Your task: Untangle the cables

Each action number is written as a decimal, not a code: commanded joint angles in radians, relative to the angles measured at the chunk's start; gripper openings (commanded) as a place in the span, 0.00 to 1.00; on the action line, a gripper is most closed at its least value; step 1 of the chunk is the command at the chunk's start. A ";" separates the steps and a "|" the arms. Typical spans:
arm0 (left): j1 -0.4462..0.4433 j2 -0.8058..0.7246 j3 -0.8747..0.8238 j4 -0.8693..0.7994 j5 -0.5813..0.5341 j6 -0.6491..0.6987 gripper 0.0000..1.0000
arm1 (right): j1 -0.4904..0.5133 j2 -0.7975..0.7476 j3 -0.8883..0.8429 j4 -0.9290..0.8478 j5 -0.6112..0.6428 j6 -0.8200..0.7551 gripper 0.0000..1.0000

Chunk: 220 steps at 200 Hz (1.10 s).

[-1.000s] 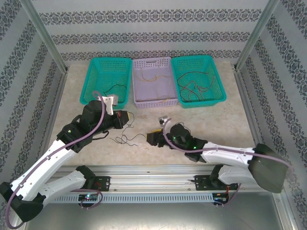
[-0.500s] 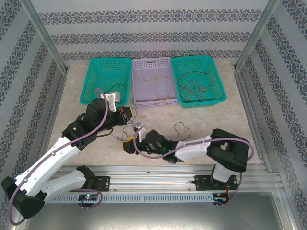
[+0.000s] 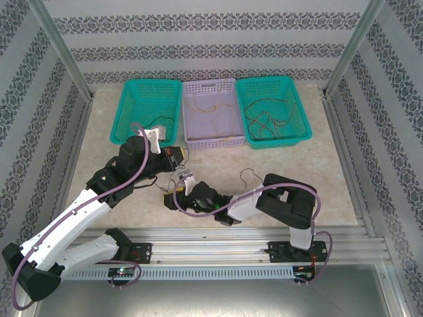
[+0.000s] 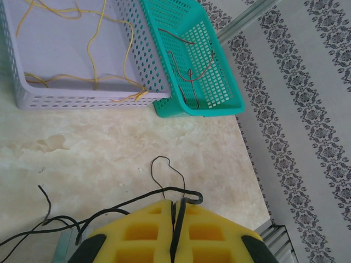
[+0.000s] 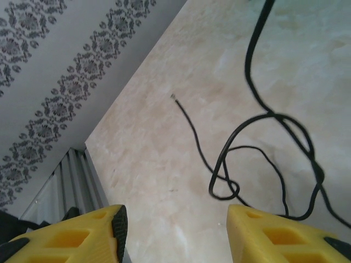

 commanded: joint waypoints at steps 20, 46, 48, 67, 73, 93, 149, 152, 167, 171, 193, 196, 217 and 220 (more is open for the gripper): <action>-0.015 -0.011 -0.017 0.065 -0.001 -0.012 0.00 | -0.010 0.040 0.045 0.109 0.065 0.013 0.53; -0.016 -0.013 -0.021 0.067 0.000 -0.012 0.00 | -0.015 0.082 0.073 0.115 0.059 0.030 0.53; -0.016 -0.014 -0.021 0.065 0.000 -0.013 0.00 | -0.015 0.085 0.074 0.116 0.059 0.032 0.53; -0.018 -0.017 -0.023 0.065 -0.002 -0.012 0.00 | -0.016 0.108 0.069 0.133 0.069 0.056 0.53; -0.018 -0.018 -0.024 0.065 -0.002 -0.012 0.00 | -0.017 0.114 0.069 0.140 0.072 0.061 0.53; -0.019 -0.020 -0.028 0.077 0.002 -0.017 0.00 | -0.021 0.126 0.075 0.140 0.080 0.072 0.44; -0.021 -0.045 -0.022 0.021 -0.040 0.015 0.00 | -0.052 0.101 -0.024 0.260 0.096 0.119 0.00; -0.021 -0.047 -0.021 0.014 -0.046 0.019 0.00 | -0.056 0.098 -0.040 0.275 0.094 0.128 0.00; -0.021 -0.068 -0.010 -0.028 -0.077 0.046 0.00 | -0.092 0.081 -0.134 0.355 0.082 0.183 0.00; -0.019 -0.073 -0.005 -0.043 -0.090 0.055 0.00 | -0.105 0.076 -0.163 0.372 0.079 0.200 0.00; -0.018 -0.093 0.036 -0.143 -0.160 0.110 0.00 | -0.170 0.016 -0.336 0.436 0.082 0.235 0.00; -0.016 -0.094 0.044 -0.157 -0.170 0.118 0.00 | -0.178 0.003 -0.360 0.441 0.087 0.234 0.00; -0.002 -0.098 0.079 -0.238 -0.225 0.161 0.00 | -0.225 -0.115 -0.502 0.424 0.105 0.202 0.00; 0.001 -0.099 0.082 -0.247 -0.231 0.168 0.00 | -0.231 -0.136 -0.519 0.414 0.108 0.197 0.00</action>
